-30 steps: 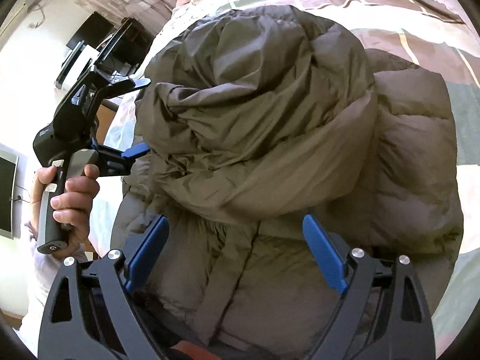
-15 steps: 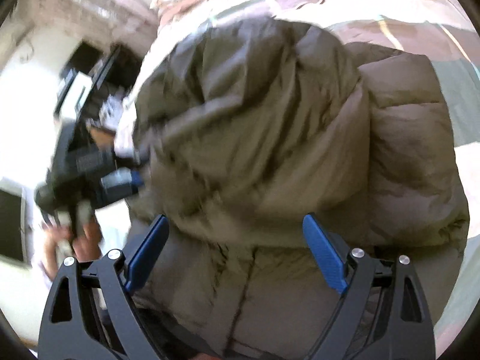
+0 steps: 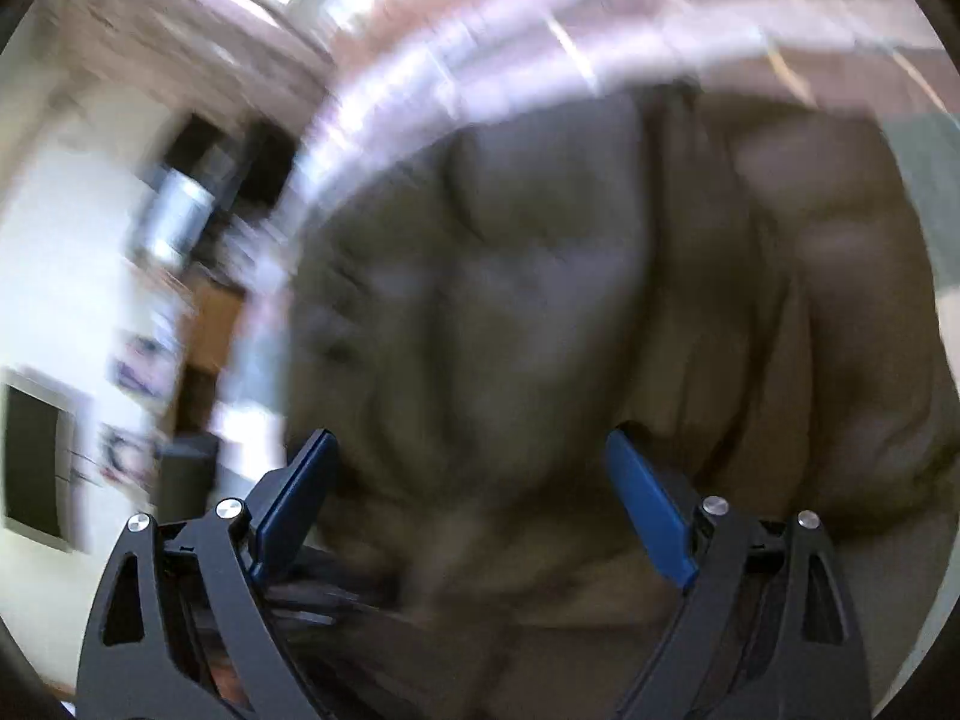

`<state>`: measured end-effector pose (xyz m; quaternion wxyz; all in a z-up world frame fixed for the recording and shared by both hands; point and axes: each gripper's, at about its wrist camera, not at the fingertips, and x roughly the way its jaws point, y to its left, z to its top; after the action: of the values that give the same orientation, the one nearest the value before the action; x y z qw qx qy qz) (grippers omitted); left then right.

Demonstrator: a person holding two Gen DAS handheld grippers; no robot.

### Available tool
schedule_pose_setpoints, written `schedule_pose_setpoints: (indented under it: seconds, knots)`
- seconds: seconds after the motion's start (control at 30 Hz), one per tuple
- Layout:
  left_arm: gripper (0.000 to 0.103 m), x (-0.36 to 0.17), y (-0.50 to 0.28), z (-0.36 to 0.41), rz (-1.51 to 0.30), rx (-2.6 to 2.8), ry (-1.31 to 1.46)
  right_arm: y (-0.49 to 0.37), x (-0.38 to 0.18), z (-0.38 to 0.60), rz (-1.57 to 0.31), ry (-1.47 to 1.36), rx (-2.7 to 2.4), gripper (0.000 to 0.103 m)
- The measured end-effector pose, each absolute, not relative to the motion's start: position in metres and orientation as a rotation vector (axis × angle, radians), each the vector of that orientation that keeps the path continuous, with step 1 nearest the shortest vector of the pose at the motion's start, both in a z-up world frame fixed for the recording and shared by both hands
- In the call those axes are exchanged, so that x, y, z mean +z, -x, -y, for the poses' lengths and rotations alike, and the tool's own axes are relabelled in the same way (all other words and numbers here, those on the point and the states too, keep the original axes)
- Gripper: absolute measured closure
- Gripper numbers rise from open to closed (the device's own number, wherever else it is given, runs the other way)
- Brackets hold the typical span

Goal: Fold large clothes
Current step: 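Fold the hood down onto the jacket body and release it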

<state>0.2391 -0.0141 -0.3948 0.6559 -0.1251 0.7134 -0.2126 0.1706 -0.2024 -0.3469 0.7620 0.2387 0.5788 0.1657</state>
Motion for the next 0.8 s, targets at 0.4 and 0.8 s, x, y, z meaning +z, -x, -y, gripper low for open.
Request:
schedule_pose_setpoints:
  seconds: [0.4,0.8]
  knots:
    - [0.058,-0.389,-0.231,0.026,-1.594,-0.582,0.204,-0.158,-0.393,0.157,-1.464,-0.097,0.228,0.011]
    - [0.021,-0.311,-0.293,-0.008,-1.167,-0.448,0.362,-0.157,-0.288,0.172,-1.004,-0.015,0.122,0.013]
